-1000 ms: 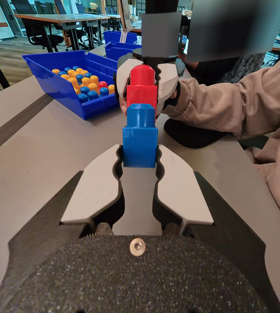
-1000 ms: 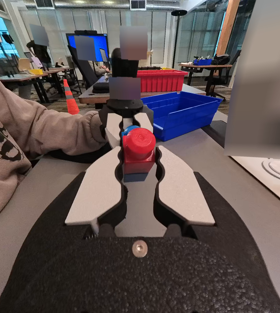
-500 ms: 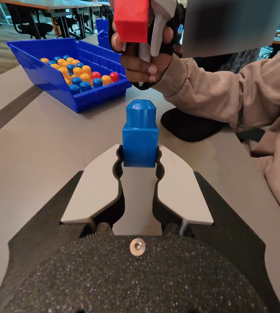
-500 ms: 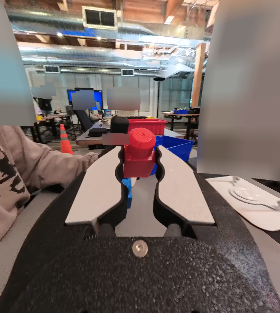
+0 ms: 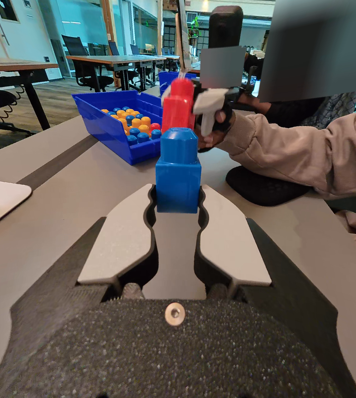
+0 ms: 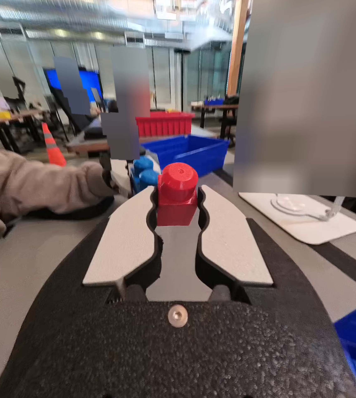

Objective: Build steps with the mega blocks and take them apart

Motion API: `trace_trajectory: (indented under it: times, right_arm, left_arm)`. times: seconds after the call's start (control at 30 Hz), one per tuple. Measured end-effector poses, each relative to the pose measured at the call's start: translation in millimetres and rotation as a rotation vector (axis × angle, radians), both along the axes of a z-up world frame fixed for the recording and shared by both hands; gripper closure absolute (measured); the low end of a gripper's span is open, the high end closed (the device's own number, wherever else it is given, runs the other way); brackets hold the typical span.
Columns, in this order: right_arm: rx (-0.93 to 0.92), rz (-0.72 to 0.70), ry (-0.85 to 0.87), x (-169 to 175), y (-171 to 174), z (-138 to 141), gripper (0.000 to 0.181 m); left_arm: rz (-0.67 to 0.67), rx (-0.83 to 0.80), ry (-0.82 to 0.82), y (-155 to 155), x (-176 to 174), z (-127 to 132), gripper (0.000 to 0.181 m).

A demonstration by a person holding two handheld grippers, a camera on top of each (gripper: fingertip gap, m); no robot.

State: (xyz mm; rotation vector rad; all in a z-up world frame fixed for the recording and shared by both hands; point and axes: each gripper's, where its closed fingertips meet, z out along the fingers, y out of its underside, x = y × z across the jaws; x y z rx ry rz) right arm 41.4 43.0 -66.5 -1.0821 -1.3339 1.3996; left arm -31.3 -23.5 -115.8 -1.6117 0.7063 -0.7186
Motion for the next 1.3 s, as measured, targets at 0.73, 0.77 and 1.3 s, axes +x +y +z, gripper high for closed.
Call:
trace_trajectory:
  times: [0.73,0.77,1.3]
  right_arm:
    - [0.1,0.11,-0.396,-27.0,-29.4,-95.4,0.129]
    - [0.087,0.098,-0.325,-26.6,-29.4,-76.0,0.129]
    - [0.317,0.233,-0.616,-16.1,-62.8,-80.9,0.153]
  left_arm:
    - [0.006,-0.003,-0.001,1.4,-0.8,-2.4,0.144]
    - [-0.011,-0.012,0.008,0.0,2.4,-4.9,0.144]
    - [-0.103,-0.024,0.23,-9.6,33.5,-36.4,0.144]
